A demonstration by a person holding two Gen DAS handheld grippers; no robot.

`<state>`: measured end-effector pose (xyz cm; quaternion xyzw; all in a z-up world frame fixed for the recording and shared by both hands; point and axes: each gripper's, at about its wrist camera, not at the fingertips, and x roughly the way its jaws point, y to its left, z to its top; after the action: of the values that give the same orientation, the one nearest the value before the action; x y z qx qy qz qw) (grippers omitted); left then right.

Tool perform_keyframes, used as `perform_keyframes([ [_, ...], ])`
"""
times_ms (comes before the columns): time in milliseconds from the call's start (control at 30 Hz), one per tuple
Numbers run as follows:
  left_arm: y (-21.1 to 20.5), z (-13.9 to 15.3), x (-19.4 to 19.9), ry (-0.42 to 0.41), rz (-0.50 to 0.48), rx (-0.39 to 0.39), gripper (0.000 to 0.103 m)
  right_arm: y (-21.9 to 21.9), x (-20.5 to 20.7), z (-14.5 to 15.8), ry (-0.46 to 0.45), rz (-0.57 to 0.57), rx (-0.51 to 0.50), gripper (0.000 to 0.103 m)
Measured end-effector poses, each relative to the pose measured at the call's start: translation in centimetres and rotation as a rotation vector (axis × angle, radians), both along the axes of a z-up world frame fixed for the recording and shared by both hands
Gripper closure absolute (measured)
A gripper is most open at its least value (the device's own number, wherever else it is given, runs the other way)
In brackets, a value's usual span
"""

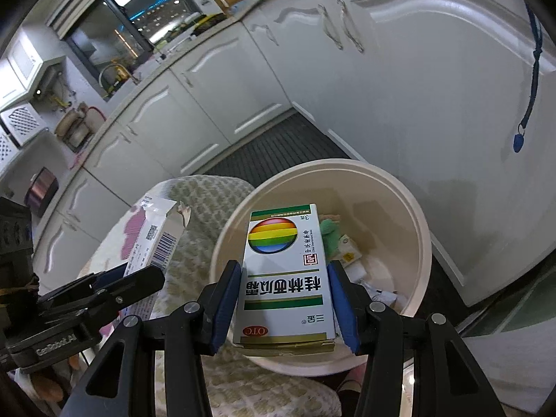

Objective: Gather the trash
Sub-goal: 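Open both tools to drop the medicine boxes into the bin, then move both tools back over the remaining trash on the table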

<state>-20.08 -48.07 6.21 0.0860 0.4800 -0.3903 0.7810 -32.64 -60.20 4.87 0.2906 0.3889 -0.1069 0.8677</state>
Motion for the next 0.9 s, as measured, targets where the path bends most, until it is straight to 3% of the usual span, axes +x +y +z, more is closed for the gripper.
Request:
perform_keyframes([
  [167, -0.8, -1.1, 0.8, 0.043, -0.011, -0.017, 0.058, -0.6, 0.7, -0.5, 0.02, -0.044, -0.031, 0.052],
  [267, -0.5, -1.4, 0.9, 0.051, -0.013, -0.022, 0.048, -0.7, 0.3, -0.4, 0.023, -0.056, -0.052, 0.052],
  [400, 0.1, -1.3, 1.1, 0.063, 0.001, -0.028, 0.047, -0.7, 0.0, -0.7, 0.036, -0.062, -0.038, 0.052],
  [900, 4.1, 1.8, -1.4, 0.0, 0.016, -0.068, 0.047, 2.8, 0.3, 0.3, 0.033, 0.001, -0.069, 0.052],
])
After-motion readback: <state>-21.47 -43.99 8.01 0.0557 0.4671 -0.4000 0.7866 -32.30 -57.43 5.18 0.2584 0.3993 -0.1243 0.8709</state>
